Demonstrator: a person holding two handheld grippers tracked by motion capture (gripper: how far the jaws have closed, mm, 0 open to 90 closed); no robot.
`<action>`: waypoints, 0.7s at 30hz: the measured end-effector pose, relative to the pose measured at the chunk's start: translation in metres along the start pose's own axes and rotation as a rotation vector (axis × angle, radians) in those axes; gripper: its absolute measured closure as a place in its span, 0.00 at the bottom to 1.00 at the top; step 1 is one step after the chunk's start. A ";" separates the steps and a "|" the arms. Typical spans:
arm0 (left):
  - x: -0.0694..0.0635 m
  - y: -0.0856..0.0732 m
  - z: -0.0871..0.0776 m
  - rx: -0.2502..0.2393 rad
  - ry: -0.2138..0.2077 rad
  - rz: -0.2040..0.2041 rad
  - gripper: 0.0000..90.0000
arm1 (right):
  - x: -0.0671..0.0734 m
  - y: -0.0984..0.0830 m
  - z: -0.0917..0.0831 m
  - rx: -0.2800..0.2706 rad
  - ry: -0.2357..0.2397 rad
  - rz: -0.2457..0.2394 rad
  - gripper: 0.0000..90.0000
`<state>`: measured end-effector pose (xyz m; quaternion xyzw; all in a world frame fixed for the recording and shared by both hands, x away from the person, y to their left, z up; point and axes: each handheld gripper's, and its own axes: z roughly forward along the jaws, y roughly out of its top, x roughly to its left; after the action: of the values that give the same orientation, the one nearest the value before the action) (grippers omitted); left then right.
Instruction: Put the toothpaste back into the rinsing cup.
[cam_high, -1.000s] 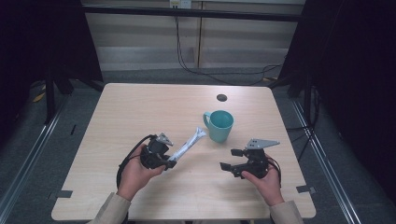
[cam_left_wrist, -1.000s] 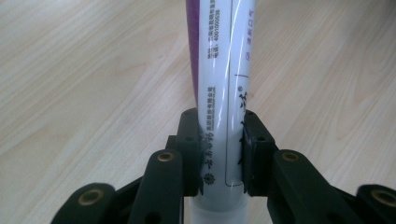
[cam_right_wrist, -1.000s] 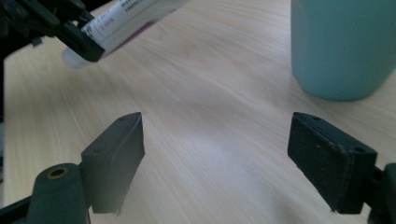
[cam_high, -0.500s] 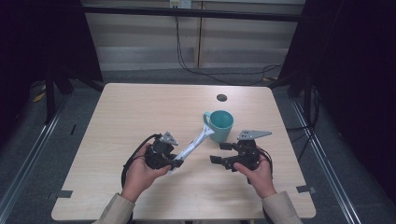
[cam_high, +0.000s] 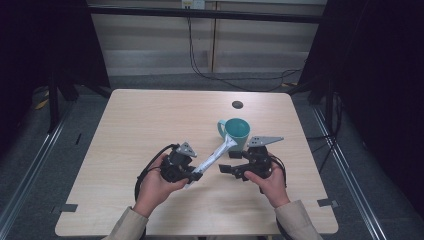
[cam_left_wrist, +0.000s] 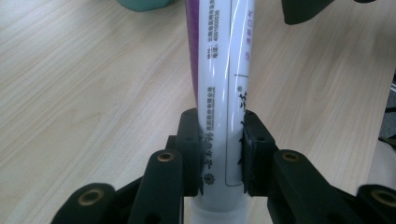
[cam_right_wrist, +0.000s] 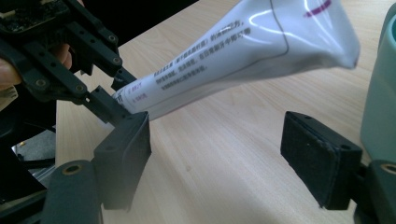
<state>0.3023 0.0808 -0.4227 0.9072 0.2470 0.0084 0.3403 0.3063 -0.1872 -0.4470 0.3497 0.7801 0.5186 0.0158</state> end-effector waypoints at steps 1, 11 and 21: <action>0.000 0.000 0.000 0.005 -0.002 0.005 0.81 | 0.000 0.000 0.000 0.002 0.005 0.002 0.26; -0.004 0.000 0.009 -0.009 -0.029 0.002 0.81 | -0.001 0.002 0.005 0.018 0.017 0.019 0.26; -0.005 0.000 0.016 -0.035 -0.067 -0.004 0.81 | 0.001 0.005 0.007 0.015 0.034 0.005 0.29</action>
<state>0.3013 0.0688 -0.4342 0.9004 0.2373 -0.0185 0.3643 0.3109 -0.1797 -0.4457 0.3429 0.7833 0.5185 -0.0013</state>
